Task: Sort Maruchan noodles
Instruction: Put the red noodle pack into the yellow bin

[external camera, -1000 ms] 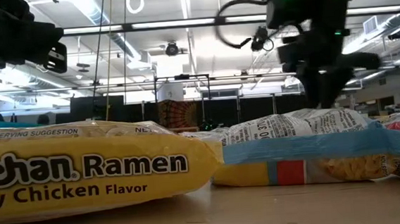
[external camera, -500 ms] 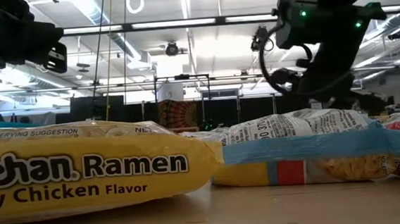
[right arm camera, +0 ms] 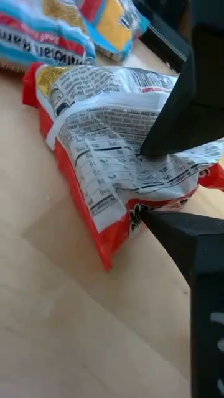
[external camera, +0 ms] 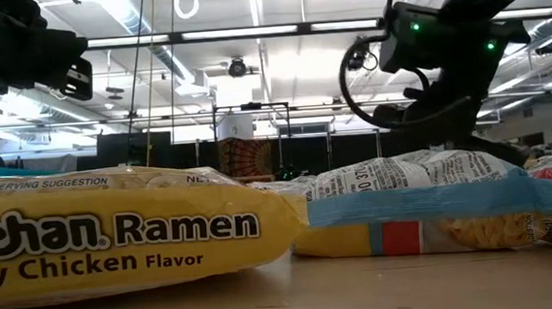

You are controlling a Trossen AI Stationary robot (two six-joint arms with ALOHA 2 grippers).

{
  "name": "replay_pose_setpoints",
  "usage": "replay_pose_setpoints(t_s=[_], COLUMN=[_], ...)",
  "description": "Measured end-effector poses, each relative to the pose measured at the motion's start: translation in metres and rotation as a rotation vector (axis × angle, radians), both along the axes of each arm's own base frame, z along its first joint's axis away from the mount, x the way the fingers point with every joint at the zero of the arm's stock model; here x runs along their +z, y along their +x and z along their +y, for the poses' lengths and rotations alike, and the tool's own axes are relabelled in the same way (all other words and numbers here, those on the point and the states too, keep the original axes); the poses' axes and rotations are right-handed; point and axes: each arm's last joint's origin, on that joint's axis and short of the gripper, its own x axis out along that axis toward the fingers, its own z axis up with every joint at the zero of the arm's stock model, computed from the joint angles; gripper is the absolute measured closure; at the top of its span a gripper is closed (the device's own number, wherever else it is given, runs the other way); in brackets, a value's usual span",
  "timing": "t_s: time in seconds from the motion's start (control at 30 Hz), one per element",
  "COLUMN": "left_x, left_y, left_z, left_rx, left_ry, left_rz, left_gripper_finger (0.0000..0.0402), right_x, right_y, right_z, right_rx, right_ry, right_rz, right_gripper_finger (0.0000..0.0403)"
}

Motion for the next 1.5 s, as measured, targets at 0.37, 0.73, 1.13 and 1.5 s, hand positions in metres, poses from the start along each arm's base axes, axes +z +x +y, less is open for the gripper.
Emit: replay_pose_setpoints(t_s=[0.37,0.73,1.13,1.5], left_x=[0.0,0.0,0.0,0.0], left_y=[0.0,0.0,0.0,0.0], left_z=[0.0,0.0,0.0,0.0], left_rx=[0.0,0.0,0.0,0.0], left_ry=[0.0,0.0,0.0,0.0], left_rz=[-0.001,-0.002,-0.003,-0.003], left_gripper_finger=[0.0349,0.0349,0.0349,0.0349], right_x=[0.032,0.14,0.164,0.149], right_y=[0.021,0.011,-0.055,-0.08], right_z=[-0.019,-0.089,-0.156,-0.202], right_rx=[-0.568,-1.096,-1.52,-1.735], right_ry=[0.289,0.557,0.484,0.519], right_rz=[-0.332,-0.695,-0.935,-0.962], right_gripper_finger=[0.0394,0.0399,0.04,0.04])
